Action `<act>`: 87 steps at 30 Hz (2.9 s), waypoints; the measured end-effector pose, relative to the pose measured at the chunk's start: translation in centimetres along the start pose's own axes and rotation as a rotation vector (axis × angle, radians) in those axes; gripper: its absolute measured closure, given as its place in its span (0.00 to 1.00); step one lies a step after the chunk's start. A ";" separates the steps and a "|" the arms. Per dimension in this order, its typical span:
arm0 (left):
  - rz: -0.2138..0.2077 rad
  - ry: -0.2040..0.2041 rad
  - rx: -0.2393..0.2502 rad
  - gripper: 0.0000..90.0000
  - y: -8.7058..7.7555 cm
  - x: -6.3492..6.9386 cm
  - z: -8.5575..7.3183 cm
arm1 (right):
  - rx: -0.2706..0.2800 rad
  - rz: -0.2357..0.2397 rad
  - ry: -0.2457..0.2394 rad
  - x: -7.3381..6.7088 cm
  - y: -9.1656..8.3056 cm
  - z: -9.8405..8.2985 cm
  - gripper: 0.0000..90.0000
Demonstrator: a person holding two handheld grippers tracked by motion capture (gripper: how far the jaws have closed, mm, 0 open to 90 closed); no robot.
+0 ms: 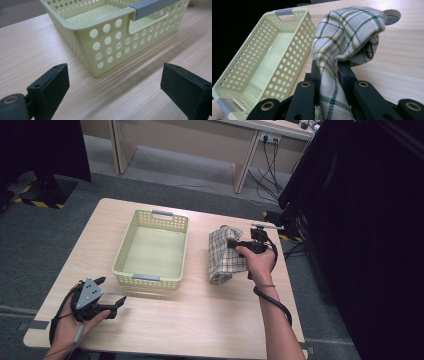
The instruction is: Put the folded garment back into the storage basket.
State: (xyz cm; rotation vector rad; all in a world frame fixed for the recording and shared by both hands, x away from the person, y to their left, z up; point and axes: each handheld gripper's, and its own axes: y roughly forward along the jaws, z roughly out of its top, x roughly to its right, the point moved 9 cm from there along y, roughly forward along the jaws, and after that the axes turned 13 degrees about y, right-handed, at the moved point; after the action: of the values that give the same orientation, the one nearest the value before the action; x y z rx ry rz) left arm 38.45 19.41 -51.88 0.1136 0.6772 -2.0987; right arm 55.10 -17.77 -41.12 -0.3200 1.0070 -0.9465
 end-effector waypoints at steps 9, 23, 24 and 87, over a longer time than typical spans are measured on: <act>0.000 0.001 0.001 0.09 0.0 0.0 0.0 | 0.010 0.006 0.007 -1.2 0.0 0.7 0.87; -0.001 0.001 0.002 0.09 0.0 0.0 0.0 | 0.020 0.019 -0.002 -3.3 0.2 1.8 0.87; -0.001 0.001 0.002 0.09 0.0 0.0 0.0 | 0.022 0.020 -0.003 -3.5 0.2 1.9 0.87; -0.005 -0.001 0.005 0.09 -0.1 0.0 0.0 | 0.050 0.085 -0.016 -13.0 3.1 4.8 0.87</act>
State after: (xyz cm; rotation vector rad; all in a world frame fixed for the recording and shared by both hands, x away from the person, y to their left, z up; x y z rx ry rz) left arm 38.40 19.44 -51.85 0.1131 0.6725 -2.1047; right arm 58.15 -6.49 -33.07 -0.2408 0.9731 -0.8889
